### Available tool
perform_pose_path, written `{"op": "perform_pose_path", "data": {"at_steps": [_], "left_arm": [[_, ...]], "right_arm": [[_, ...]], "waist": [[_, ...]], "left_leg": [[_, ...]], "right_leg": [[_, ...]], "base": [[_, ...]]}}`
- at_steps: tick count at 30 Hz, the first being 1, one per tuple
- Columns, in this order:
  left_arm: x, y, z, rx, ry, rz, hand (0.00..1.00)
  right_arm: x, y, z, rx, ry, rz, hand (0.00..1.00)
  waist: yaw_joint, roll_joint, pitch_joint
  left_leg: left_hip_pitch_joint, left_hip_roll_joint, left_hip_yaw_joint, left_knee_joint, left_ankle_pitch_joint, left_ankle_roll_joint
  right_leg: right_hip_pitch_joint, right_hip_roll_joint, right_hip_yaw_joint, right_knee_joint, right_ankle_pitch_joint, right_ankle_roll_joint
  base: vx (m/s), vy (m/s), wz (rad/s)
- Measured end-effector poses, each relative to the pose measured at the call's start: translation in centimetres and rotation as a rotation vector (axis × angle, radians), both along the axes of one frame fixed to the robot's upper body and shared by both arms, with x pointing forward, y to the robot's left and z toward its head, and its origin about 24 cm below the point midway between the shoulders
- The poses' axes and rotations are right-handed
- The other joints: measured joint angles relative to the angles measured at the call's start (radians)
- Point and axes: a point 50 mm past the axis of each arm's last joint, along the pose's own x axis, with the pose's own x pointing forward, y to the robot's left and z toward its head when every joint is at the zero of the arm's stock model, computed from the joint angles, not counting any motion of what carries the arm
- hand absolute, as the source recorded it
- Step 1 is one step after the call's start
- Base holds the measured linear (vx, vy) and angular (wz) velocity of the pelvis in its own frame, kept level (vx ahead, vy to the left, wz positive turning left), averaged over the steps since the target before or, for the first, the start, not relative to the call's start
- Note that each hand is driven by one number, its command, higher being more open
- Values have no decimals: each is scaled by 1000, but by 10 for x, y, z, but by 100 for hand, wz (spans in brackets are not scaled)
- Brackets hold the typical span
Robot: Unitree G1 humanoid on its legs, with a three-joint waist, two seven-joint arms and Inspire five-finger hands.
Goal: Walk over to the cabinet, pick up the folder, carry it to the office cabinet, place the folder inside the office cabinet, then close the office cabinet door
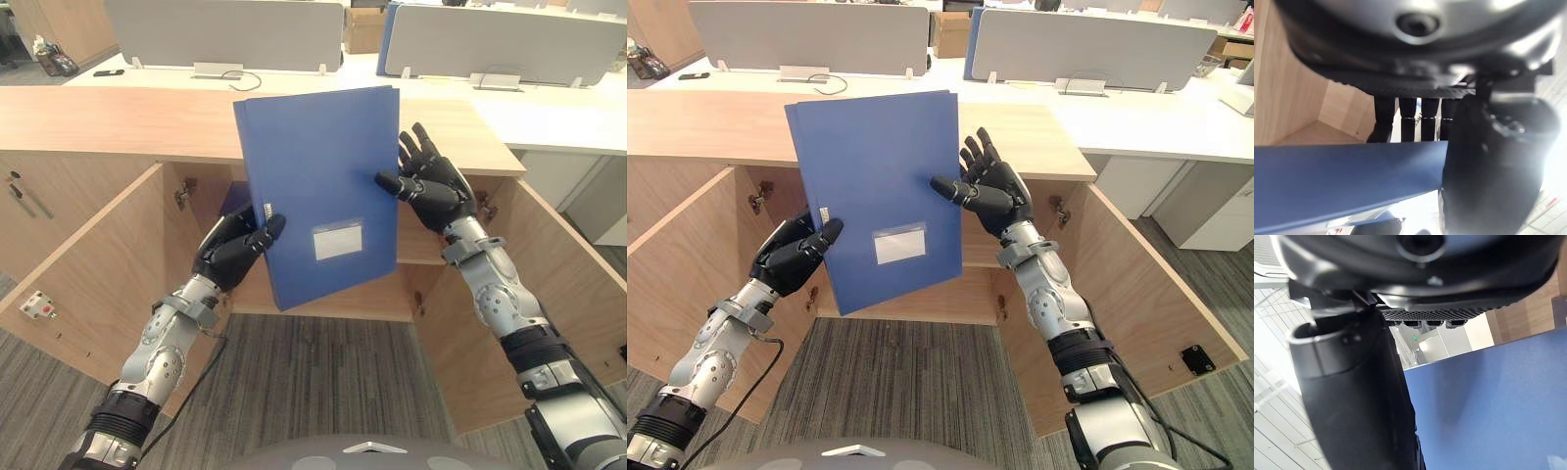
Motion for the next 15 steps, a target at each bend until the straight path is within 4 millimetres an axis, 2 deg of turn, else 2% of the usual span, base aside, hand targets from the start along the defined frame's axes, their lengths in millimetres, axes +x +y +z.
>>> {"op": "perform_pose_path", "data": {"at_steps": [8, 9, 12, 15], "left_arm": [[-2, -4, 3, -58, 3, -43, 0], [-2, -4, 3, -58, 1, -45, 0], [-2, -6, 5, -51, -3, -59, 0], [-3, -4, 4, -32, 11, -78, 0]], "right_arm": [[14, 7, 2, -57, 20, 31, 100], [15, 7, 2, -71, 22, 37, 0], [13, 5, 1, -131, 25, 84, 0], [7, 12, -10, -240, 75, 222, 0]], "waist": [[0, 0, 0], [1, 0, 0], [3, 0, 0], [2, -1, 0]], "left_leg": [[1, 7, 9, 0, 3, -2], [1, 8, 11, 0, 2, -2], [1, 8, 14, 1, 1, -5], [1, 11, 16, 1, -1, -8]], "right_leg": [[-2, 3, 8, -3, 3, -4], [-2, 4, 9, -7, 5, -5], [1, 5, 11, -16, 9, -5], [2, 8, 13, -19, 9, -5]], "base": [[-28, -24, -3], [-13, -22, -5], [-6, -9, -2], [-14, -24, -2]]}}
